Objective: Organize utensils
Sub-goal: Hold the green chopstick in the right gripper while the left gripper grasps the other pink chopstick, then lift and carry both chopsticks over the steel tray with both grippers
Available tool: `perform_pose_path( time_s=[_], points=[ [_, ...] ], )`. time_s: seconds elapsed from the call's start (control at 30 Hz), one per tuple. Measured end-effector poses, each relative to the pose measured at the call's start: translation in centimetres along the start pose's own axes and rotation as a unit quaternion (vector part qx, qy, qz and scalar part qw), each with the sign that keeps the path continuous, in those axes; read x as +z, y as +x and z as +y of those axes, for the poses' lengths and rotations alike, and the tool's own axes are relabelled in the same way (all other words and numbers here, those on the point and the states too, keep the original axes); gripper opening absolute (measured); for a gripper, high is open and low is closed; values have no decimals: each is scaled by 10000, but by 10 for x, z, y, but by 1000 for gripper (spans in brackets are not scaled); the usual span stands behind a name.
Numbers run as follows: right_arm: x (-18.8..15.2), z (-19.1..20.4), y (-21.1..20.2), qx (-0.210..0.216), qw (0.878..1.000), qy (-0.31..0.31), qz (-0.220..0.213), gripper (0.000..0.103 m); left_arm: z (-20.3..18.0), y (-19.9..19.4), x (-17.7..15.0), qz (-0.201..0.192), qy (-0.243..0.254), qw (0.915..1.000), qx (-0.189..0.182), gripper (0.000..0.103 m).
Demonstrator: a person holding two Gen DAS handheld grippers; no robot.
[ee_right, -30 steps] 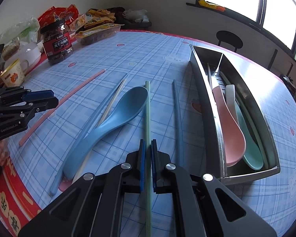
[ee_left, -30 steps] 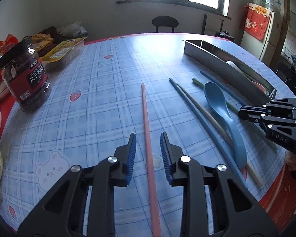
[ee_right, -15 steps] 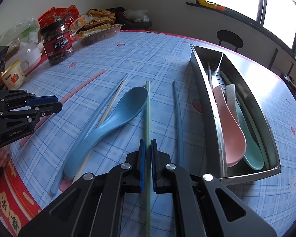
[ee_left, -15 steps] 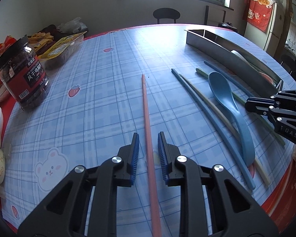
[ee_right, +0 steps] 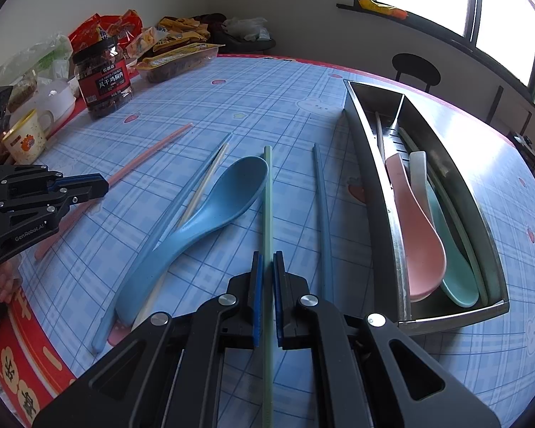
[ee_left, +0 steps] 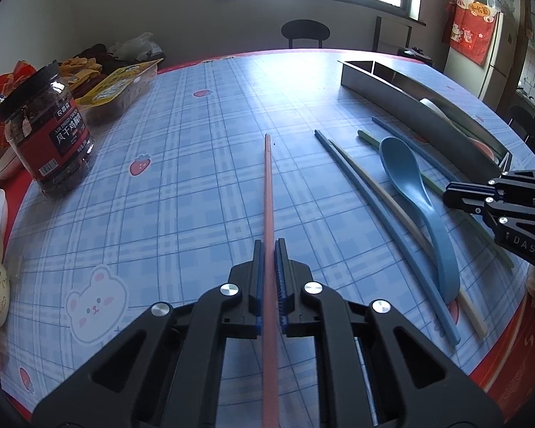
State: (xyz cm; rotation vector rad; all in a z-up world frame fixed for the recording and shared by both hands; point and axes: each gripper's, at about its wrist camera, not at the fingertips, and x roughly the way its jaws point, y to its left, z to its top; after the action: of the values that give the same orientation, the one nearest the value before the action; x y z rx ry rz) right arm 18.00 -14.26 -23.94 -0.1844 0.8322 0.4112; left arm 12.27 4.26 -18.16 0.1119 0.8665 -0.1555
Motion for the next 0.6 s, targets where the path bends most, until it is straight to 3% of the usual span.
perform_pose_path(
  time_s=[0.4,0.6],
  points=[
    [-1,4,-1,-178,9998,-106,-47,6,9,-12,-1,-279,-203,9994,-43,10],
    [-3,-3,-18,-250,9984,74,-502,6,14,-17,-2,-387,-314,9987,-55,10]
  ],
)
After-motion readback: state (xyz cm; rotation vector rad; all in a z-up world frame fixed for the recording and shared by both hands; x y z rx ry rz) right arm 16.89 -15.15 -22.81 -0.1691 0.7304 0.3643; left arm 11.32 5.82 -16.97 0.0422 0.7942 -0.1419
